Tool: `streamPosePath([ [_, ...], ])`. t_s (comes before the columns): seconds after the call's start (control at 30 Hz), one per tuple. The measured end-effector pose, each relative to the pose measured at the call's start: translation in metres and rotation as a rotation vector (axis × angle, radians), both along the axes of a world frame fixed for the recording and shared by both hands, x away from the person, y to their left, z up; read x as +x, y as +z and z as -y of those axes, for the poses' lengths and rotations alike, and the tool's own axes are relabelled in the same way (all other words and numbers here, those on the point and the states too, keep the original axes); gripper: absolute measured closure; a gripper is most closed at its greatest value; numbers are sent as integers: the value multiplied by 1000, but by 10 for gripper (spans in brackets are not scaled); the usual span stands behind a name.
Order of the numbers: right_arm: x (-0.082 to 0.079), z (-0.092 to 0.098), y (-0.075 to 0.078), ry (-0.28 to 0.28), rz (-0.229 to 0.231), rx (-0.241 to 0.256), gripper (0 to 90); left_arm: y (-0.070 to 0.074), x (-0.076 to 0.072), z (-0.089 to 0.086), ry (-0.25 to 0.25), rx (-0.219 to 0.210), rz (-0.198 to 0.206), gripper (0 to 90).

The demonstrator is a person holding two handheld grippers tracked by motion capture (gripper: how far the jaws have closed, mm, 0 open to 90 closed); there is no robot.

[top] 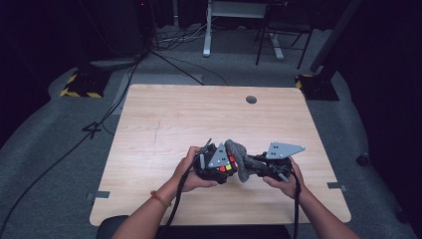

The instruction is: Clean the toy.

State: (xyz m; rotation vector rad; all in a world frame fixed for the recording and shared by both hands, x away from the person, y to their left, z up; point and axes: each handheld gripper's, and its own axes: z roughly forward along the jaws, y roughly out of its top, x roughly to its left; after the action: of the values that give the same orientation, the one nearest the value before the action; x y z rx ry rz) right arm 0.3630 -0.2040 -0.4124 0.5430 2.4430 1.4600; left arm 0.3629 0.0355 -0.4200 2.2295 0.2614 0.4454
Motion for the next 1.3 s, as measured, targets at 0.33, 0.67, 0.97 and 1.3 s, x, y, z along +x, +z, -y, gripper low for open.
streamPosePath([
  [0.33, -8, -7, 5, 7, 29, -7, 756, -11, 0, 11, 4, 73, 1, 329],
  [0.67, 12, 3, -11, -60, 1, -81, 754, 1, 2, -3, 10, -17, -5, 331],
  [0.97, 21, 7, -19, -25, -99, -13, 754, 7, 0, -11, -22, -86, -4, 330],
  [1.3, 10, 9, -4, 6, -69, 68, 757, 1, 0, -6, -37, -36, -10, 327],
])
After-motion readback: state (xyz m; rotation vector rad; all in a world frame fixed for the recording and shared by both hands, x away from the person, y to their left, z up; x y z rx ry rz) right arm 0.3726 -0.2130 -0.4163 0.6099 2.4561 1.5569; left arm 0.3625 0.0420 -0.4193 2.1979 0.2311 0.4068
